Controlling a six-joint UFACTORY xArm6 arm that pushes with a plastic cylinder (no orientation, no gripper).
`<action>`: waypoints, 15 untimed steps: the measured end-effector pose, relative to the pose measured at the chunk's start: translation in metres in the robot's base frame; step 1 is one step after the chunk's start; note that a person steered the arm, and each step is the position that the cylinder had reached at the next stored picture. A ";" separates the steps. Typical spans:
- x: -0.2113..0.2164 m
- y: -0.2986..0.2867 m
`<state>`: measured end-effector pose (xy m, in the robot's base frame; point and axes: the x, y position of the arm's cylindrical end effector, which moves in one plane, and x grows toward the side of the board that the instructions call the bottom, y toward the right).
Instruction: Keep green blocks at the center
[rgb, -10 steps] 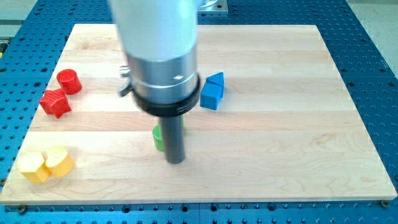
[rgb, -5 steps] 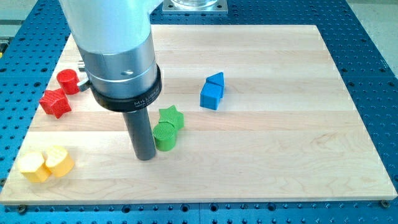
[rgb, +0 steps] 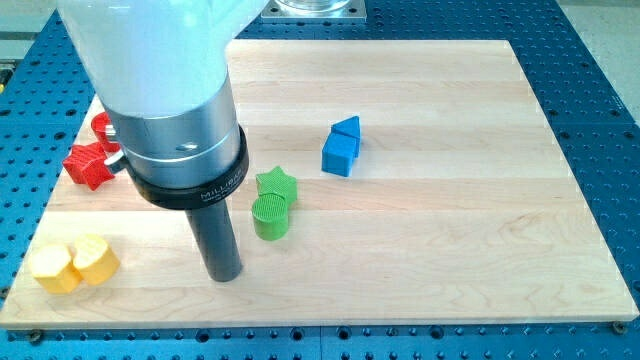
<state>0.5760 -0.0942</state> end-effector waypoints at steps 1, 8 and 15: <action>0.001 -0.001; -0.057 0.054; -0.118 0.012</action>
